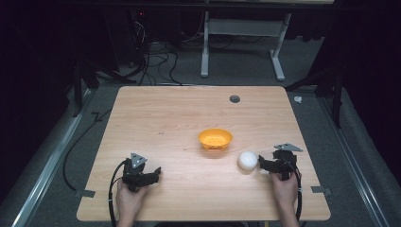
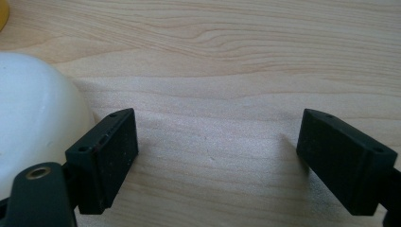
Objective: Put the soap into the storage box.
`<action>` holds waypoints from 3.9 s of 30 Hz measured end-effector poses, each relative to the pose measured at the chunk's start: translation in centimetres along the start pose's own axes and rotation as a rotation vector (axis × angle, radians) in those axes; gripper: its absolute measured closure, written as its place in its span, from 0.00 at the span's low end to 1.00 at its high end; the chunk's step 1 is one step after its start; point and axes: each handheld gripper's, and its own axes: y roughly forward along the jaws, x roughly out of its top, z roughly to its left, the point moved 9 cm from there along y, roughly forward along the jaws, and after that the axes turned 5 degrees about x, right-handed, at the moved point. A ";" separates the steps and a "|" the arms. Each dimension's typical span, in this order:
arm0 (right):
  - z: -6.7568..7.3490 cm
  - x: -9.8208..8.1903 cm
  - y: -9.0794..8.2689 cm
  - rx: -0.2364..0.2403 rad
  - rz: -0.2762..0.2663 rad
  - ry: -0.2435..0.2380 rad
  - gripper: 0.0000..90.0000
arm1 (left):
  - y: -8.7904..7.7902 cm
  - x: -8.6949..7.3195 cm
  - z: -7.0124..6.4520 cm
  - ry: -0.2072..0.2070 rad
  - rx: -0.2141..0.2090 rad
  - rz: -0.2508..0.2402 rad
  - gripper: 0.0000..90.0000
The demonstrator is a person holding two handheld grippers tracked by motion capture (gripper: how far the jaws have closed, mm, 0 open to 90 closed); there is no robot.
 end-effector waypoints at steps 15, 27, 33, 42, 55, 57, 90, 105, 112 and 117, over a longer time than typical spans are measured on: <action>0.0 0.1 0.1 0.001 -0.001 -0.004 0.15 | 0.0 0.0 0.0 0.002 0.000 0.002 0.21; -0.1 0.1 0.1 0.012 0.000 -0.016 0.16 | 0.0 0.0 0.0 0.001 -0.001 0.002 0.21; -0.3 0.0 -0.1 0.011 -0.004 -0.012 0.20 | 0.0 0.0 0.0 -0.001 -0.001 0.002 0.21; 0.0 0.0 -0.6 0.043 -0.017 -0.001 0.23 | 0.0 0.0 0.0 -0.001 -0.002 0.003 0.21; -0.2 -0.6 -2.1 0.048 -0.057 0.030 0.30 | 0.0 0.0 0.0 -0.001 -0.001 0.003 0.21; -0.2 -0.7 -2.4 0.052 -0.063 0.015 0.30 | 0.0 0.0 0.0 -0.001 -0.002 0.003 0.21; 4.7 -2.0 -5.2 0.159 -0.081 -0.081 0.23 | 0.0 0.0 0.0 -0.002 -0.002 0.003 0.21; 7.2 -0.3 -3.7 0.205 -0.073 -0.141 0.19 | 0.0 0.0 0.0 -0.002 -0.002 0.003 0.21; 7.9 0.5 -2.8 0.215 -0.067 -0.160 0.17 | 0.0 0.0 0.0 -0.002 -0.001 0.003 0.21; 8.1 0.8 -2.1 0.222 -0.057 -0.161 0.16 | 0.0 0.0 0.0 -0.002 -0.002 0.003 0.21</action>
